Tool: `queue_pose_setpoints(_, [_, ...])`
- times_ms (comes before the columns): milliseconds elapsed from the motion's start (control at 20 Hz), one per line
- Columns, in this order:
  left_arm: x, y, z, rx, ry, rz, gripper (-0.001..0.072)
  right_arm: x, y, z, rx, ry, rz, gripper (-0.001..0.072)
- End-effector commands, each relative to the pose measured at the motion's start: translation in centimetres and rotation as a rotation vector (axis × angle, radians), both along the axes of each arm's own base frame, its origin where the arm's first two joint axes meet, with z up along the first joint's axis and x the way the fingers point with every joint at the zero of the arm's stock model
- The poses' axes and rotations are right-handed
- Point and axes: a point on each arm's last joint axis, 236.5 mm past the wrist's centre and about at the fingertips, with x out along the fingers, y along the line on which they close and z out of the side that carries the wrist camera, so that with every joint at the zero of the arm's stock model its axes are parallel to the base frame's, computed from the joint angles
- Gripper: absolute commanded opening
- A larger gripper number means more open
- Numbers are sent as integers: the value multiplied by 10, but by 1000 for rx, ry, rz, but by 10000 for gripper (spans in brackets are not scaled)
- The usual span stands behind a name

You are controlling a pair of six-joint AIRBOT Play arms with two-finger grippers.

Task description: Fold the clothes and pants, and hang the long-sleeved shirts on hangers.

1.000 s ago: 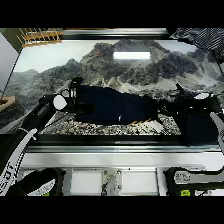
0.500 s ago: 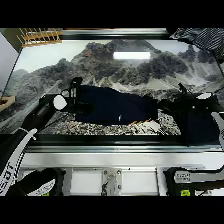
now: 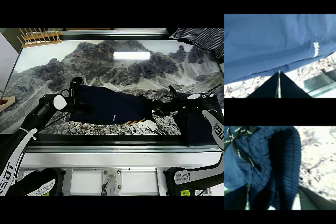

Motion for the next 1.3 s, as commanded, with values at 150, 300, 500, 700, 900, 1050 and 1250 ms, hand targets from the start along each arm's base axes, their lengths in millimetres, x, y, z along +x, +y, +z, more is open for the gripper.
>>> queue_pose_setpoints(150, [0, 0, 0, 0, 1, -1, 6, -1, 21, -3, 15, 0, 32, 54])
queue_pose_setpoints(300, [-1, 0, 0, 0, 4, -2, 6, 1, 21, 1, 8, -10, 30, 12])
queue_pose_setpoints(500, [0, -4, 0, -9, -2, 0, 5, -9, -18, 32, -176, -14, 84, 12])
queue_pose_setpoints(700, [5, -43, -17, -49, 22, -36, 5, -29, -60, 107, -410, 9, 181, 12])
queue_pose_setpoints(900, [20, -119, -43, -87, 65, -122, 5, -36, -41, 183, -454, -52, 205, 12])
queue_pose_setpoints(1050, [19, -179, -61, -133, 106, -185, 6, -44, -9, 214, -469, -87, 268, 12])
queue_pose_setpoints(1250, [7, -228, -86, -121, 141, -279, 5, -46, 37, 239, -473, -185, 372, 12])
